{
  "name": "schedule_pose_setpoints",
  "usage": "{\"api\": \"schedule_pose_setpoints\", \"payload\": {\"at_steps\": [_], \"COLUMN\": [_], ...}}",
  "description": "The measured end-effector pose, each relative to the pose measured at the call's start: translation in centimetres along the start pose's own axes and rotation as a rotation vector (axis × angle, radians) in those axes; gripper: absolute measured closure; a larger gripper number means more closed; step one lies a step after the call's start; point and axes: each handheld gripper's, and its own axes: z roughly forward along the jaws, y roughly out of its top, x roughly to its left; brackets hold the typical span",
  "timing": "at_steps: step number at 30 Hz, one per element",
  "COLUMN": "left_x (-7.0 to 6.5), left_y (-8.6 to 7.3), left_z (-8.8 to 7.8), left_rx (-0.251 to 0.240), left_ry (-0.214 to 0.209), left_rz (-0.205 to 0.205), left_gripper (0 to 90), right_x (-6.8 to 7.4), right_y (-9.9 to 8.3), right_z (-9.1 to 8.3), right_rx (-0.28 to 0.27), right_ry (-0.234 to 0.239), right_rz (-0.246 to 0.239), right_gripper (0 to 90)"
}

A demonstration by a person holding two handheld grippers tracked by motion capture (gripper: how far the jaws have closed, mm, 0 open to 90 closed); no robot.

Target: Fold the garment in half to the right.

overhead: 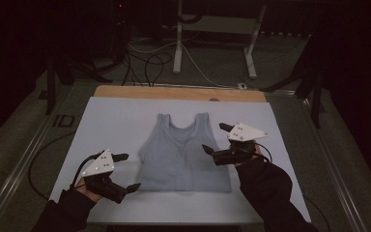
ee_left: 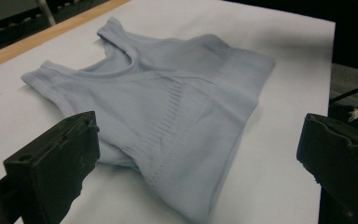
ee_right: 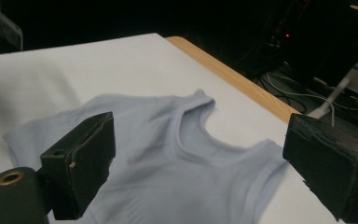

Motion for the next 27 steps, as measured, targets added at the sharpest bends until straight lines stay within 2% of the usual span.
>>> {"api": "schedule_pose_setpoints", "payload": {"at_steps": [6, 9, 10, 15, 27], "left_x": [0.0, -0.2, -0.2, -0.3, -1.2], "left_y": [0.3, 0.5, 0.5, 0.6, 0.9], "left_z": [0.4, 0.6, 0.7, 1.0, 2.2], "left_rx": [0.012, 0.015, 0.017, 0.029, 0.048], "left_ry": [0.008, 0.038, 0.047, 0.063, 0.065], "left_rz": [-0.003, 0.001, -0.009, -0.017, -0.038], "left_gripper": [0.6, 0.6, 0.6, 0.6, 0.6], "right_x": [-0.1, -0.2, -0.2, -0.5, -0.9], "right_y": [1.3, 1.7, 1.8, 2.3, 3.9], "right_z": [1.7, 2.7, 3.0, 4.4, 8.0], "right_rx": [0.007, 0.010, 0.013, 0.020, 0.033], "right_ry": [0.021, 0.036, 0.038, 0.050, 0.078], "right_rz": [-0.017, -0.017, -0.016, -0.013, -0.009], "right_gripper": [9.3, 9.3, 9.3, 9.3, 9.3]}}
